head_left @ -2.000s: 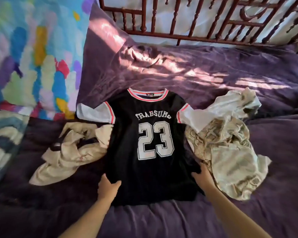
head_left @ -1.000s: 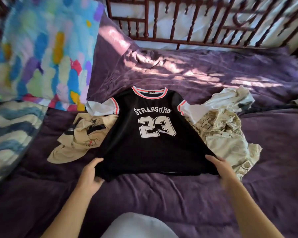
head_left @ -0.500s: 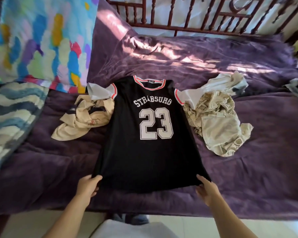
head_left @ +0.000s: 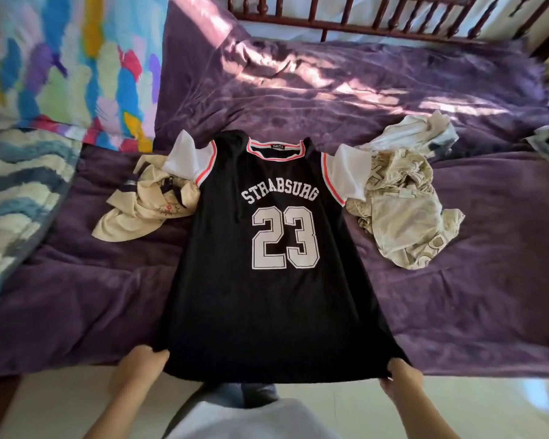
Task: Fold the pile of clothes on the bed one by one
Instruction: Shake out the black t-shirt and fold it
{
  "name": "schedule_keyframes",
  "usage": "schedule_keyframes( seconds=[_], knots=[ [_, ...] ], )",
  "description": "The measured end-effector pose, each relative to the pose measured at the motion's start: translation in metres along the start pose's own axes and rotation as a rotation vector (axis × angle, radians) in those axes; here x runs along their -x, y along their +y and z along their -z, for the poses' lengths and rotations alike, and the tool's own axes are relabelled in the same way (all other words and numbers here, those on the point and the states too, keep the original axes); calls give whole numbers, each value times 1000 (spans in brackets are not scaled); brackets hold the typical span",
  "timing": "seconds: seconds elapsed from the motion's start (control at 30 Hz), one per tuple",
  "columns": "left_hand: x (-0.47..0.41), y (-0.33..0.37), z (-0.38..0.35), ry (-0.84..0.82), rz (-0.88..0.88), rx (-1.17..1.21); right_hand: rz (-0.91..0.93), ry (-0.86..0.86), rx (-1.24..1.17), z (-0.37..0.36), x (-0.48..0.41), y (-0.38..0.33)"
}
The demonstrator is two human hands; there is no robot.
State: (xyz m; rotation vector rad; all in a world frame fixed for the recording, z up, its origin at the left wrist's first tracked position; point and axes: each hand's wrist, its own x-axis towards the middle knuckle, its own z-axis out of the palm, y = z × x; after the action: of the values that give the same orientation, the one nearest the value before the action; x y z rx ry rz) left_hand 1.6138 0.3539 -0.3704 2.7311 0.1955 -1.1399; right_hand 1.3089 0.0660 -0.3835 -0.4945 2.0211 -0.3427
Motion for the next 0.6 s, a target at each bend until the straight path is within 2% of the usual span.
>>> schedule_keyframes(
  seconds=[0.07,0.13,0.17,0.27,0.43,0.6],
  knots=[
    [-1,10,1,122,-34,-178,68,55,182,-8,7,-1],
    [5,31,11,288,-142,-212,173,58,324,-23,6,-11],
    [4,43,16,323,-201,-214,203,63,416,-33,14,-20],
    [-2,80,27,292,-301,-189,321,133,635,-55,35,-52],
    [-12,132,36,254,-458,-216,430,32,559,-97,50,-90],
    [-14,164,30,203,-494,-234,434,-68,475,-132,45,-121]
  ],
)
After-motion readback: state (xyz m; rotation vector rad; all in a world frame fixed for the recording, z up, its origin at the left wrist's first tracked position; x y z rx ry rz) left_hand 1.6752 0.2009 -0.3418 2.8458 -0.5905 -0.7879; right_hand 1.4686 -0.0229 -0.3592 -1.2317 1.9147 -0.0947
